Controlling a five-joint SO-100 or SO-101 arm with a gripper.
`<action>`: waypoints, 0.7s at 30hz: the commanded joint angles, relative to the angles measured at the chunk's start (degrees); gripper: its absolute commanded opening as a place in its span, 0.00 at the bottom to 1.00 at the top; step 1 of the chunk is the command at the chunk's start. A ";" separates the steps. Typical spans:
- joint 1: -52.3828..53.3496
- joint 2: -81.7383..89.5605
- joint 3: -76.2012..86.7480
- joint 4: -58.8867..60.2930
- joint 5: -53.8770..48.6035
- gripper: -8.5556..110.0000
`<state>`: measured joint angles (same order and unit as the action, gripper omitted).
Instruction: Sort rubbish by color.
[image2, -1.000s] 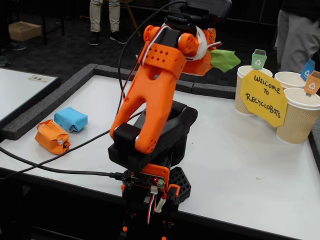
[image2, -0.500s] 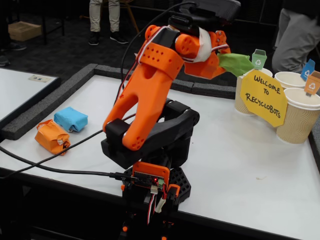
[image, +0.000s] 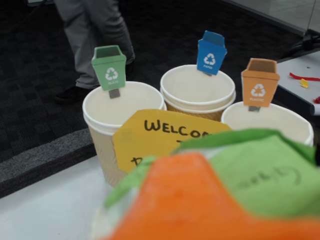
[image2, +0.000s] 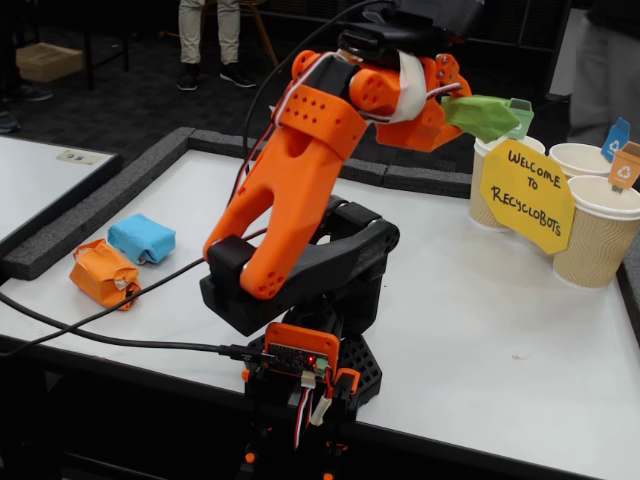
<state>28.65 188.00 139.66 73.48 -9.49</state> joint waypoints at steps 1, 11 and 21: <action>-2.02 -4.92 -2.64 -3.60 -1.14 0.07; -6.94 -45.79 -36.21 -4.22 -0.97 0.07; -7.56 -76.55 -65.65 -2.20 -1.14 0.07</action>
<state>22.59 116.37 86.75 71.28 -9.49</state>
